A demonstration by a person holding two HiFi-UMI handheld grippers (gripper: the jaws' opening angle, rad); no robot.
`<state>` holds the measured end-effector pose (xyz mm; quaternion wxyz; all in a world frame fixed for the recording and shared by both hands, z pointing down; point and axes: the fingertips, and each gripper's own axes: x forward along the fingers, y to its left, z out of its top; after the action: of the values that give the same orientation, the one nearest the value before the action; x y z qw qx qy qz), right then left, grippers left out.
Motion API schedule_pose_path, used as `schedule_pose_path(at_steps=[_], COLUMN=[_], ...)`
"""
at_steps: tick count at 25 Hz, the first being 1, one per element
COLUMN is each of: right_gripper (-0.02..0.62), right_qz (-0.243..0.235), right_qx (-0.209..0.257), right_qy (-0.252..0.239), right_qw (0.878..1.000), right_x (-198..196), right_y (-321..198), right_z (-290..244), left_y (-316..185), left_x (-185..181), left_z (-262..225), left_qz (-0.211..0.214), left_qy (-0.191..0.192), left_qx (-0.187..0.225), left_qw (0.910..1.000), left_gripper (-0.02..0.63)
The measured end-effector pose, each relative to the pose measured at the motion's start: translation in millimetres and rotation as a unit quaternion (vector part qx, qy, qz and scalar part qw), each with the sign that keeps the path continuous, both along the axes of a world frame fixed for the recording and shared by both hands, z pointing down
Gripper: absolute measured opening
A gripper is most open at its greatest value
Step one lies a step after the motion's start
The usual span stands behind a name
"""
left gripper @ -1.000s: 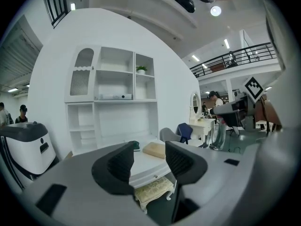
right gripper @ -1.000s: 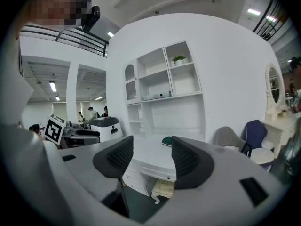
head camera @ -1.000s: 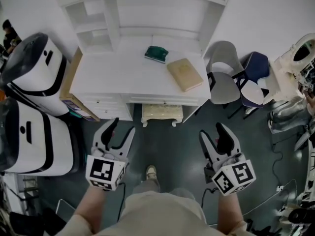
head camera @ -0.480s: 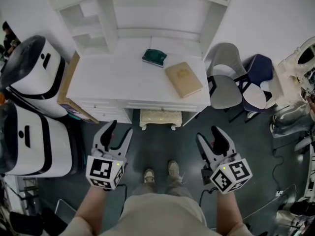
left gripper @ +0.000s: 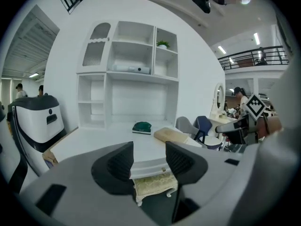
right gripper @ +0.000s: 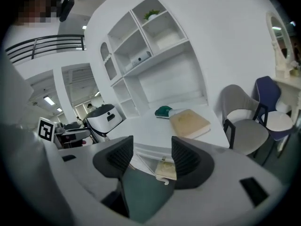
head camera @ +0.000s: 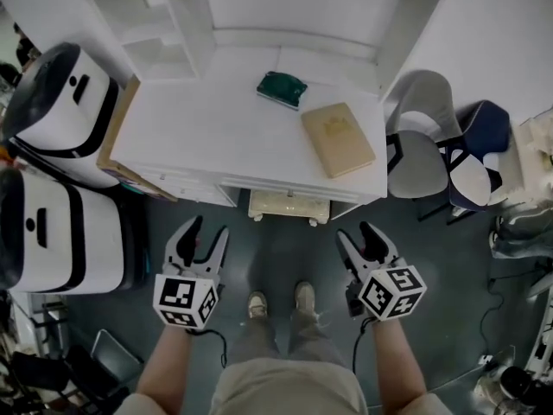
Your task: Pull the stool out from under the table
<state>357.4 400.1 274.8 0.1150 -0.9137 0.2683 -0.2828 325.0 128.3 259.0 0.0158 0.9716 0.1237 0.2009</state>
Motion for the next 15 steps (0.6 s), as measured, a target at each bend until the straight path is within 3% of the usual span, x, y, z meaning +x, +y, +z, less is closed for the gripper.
schedule_pose_path(at_steps=[7, 11, 15], right_gripper=[0.259, 0.260, 0.262], right_qz=[-0.016, -0.026, -0.024], right_qx=[-0.017, -0.013, -0.016], right_qy=[-0.048, -0.067, -0.080], right_qw=[0.999, 0.997, 0.996], right_x=[41, 55, 62], right_y=[-8, -15, -16], right_z=[88, 138, 193], left_y=[-5, 2, 4], left_x=[40, 58, 76], left_z=[90, 153, 209], left_qz=[-0.005, 0.020, 0.023], left_qy=[-0.060, -0.097, -0.116], left_qx=[-0.025, -0.026, -0.042], left_qw=[0.9979, 0.9948, 0.9920], left_gripper=[0.214, 0.271, 0.275])
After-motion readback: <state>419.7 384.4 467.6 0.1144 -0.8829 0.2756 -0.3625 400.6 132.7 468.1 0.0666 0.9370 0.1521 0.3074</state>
